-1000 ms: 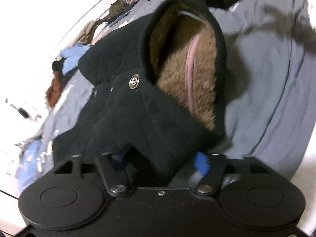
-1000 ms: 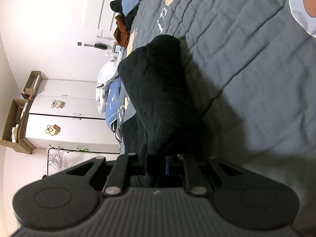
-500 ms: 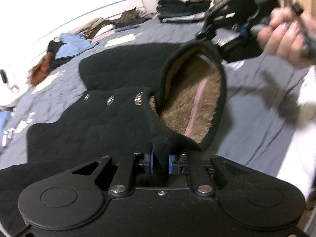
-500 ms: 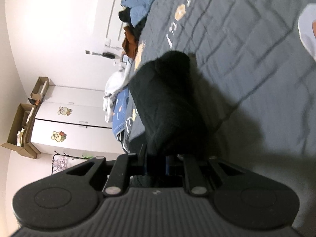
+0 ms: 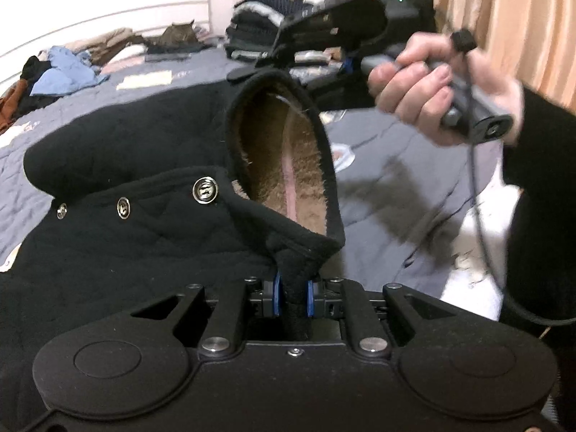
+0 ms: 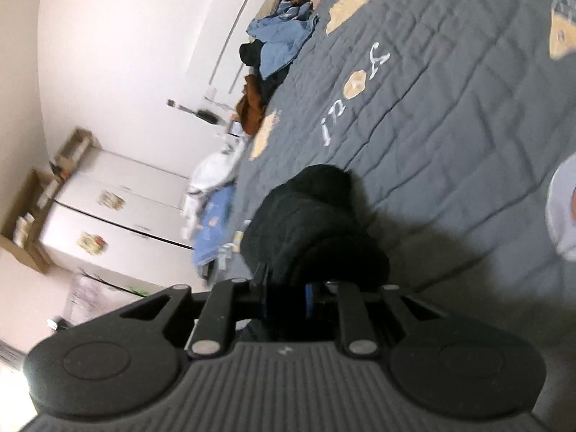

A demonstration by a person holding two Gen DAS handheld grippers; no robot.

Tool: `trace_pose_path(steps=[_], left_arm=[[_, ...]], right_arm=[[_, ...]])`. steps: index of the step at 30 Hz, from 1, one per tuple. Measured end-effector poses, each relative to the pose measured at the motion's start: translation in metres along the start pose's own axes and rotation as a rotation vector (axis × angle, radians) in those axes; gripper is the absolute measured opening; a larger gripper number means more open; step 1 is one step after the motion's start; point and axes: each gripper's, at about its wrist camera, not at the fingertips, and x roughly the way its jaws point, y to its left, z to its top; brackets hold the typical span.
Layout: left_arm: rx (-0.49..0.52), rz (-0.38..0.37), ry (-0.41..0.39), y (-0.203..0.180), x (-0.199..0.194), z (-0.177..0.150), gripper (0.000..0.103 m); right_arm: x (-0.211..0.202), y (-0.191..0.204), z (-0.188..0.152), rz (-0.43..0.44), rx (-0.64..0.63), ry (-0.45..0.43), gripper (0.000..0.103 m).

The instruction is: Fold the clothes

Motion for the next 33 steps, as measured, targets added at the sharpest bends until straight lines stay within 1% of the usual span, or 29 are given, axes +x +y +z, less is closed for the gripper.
trace_pose_path(steps=[1,2,3,4,5,6,7,8,9,10,11,12,15,17,21,24,31,33], left_arm=[[-0.002,0.008,0.011,0.001,0.001,0.0,0.015],[-0.005,0.015,0.022,0.002,0.002,0.0,0.016],[-0.002,0.018,0.013,0.003,-0.002,0.002,0.018],[0.0,0.022,0.003,0.003,-0.007,0.003,0.02],[0.002,0.008,-0.013,0.004,-0.013,0.005,0.032],[0.004,-0.007,-0.028,0.005,-0.021,0.006,0.038],[0.015,-0.017,-0.055,0.005,-0.028,0.005,0.038],[0.022,-0.021,-0.078,0.005,-0.035,0.006,0.041],[0.028,-0.024,-0.1,0.005,-0.042,0.008,0.049],[0.025,-0.024,-0.12,0.006,-0.047,0.008,0.054],[0.021,-0.023,-0.139,0.007,-0.052,0.009,0.061],[0.01,-0.016,-0.154,0.008,-0.056,0.01,0.063],[-0.034,0.017,-0.179,0.016,-0.061,0.014,0.063],[-0.069,0.054,-0.199,0.02,-0.061,0.016,0.063],[-0.146,0.12,-0.249,0.028,-0.066,0.02,0.065],[-0.182,0.135,-0.285,0.031,-0.072,0.025,0.067],[-0.24,0.156,-0.338,0.033,-0.08,0.036,0.069],[-0.255,0.157,-0.342,0.033,-0.08,0.037,0.072]], right_arm=[[-0.001,-0.001,0.0,-0.028,-0.011,-0.003,0.022],[-0.002,-0.002,-0.001,-0.055,-0.023,-0.006,0.027],[-0.003,-0.003,-0.001,-0.082,-0.034,-0.009,0.03],[-0.006,-0.005,0.0,-0.089,-0.035,-0.001,0.034],[-0.009,-0.006,0.001,-0.096,-0.036,0.008,0.036],[-0.012,-0.008,0.003,-0.103,-0.036,0.016,0.037],[-0.017,-0.008,0.003,-0.107,-0.038,0.016,0.038],[-0.022,-0.009,0.003,-0.112,-0.039,0.016,0.039],[-0.028,-0.009,0.003,-0.116,-0.04,0.016,0.04],[-0.033,-0.009,0.003,-0.12,-0.046,0.013,0.041],[-0.04,-0.009,0.002,-0.124,-0.054,0.001,0.042],[-0.047,-0.008,0.001,-0.128,-0.061,-0.01,0.043],[-0.071,-0.006,-0.001,-0.133,-0.067,-0.069,0.051],[-0.084,-0.004,-0.003,-0.139,-0.073,-0.106,0.055],[-0.095,-0.008,-0.027,-0.14,-0.049,-0.1,0.06],[-0.103,-0.011,-0.046,-0.14,-0.031,-0.095,0.062],[-0.093,-0.02,-0.117,-0.125,0.016,0.044,0.063],[-0.085,-0.019,-0.134,-0.137,0.013,0.077,0.063]])
